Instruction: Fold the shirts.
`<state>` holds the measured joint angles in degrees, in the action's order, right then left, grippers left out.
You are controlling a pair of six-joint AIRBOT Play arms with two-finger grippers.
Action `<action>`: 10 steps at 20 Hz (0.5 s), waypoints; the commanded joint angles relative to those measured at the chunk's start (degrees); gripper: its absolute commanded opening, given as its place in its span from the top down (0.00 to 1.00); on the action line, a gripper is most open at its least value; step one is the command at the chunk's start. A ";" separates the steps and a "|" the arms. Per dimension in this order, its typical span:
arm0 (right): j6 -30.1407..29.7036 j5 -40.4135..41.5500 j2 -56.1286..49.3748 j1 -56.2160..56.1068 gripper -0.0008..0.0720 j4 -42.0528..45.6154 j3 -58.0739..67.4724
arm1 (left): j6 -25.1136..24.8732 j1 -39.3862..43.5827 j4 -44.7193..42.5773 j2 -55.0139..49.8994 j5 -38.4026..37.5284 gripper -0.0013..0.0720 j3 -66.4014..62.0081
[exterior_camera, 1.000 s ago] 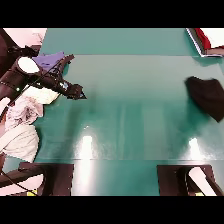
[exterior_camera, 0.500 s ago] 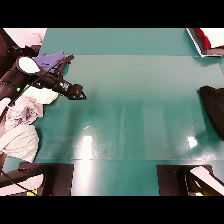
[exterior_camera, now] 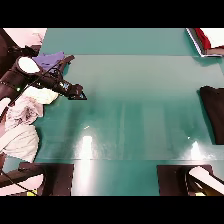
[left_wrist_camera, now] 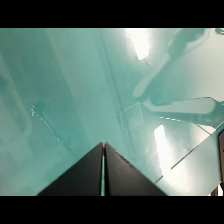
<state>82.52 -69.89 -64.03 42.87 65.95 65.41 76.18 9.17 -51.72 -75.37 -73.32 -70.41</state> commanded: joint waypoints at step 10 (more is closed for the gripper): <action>0.98 -3.52 -0.11 -44.94 0.96 -2.91 10.29 | 0.35 0.02 0.57 0.02 -0.55 0.95 -0.07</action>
<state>83.42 -73.91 -64.07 5.26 63.09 74.04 76.49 9.17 -51.16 -75.37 -73.82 -70.41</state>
